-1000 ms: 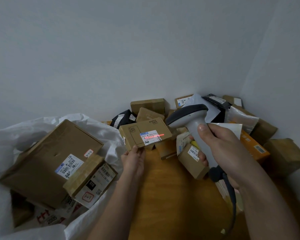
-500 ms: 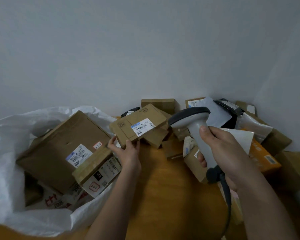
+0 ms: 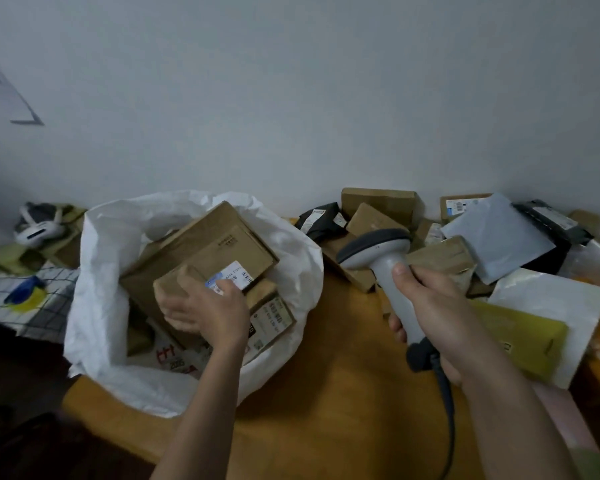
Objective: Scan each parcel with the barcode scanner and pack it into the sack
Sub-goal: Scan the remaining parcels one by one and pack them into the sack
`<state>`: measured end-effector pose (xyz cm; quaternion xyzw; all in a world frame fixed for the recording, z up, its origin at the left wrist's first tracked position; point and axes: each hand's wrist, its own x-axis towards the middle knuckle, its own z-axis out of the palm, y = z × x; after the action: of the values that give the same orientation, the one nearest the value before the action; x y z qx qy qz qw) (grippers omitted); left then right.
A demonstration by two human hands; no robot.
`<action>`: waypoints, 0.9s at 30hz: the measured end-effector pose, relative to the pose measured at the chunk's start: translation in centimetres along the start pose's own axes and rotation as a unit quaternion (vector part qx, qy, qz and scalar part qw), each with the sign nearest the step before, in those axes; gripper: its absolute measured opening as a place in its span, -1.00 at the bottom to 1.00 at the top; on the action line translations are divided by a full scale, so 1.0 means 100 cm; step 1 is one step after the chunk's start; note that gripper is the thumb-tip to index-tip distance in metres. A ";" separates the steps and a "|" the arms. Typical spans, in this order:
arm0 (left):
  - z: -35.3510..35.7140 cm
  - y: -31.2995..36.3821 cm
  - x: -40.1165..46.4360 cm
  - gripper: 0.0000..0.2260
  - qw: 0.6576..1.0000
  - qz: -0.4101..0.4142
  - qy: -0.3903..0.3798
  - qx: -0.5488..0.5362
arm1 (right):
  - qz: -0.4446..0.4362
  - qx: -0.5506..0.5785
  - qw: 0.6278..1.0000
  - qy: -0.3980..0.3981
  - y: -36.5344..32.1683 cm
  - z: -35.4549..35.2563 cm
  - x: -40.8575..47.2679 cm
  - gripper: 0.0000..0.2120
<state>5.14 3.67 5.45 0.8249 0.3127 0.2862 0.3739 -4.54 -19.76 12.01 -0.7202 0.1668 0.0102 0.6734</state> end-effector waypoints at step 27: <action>0.245 0.073 -0.072 -0.17 0.844 -0.120 -0.523 -0.019 | 0.072 0.158 0.958 0.228 0.049 -0.086 0.102 -0.68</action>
<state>20.03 -16.10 -4.04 0.8013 0.1615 -0.2288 0.5287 2.05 -30.67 5.63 -0.5742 0.3668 -0.1328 0.7198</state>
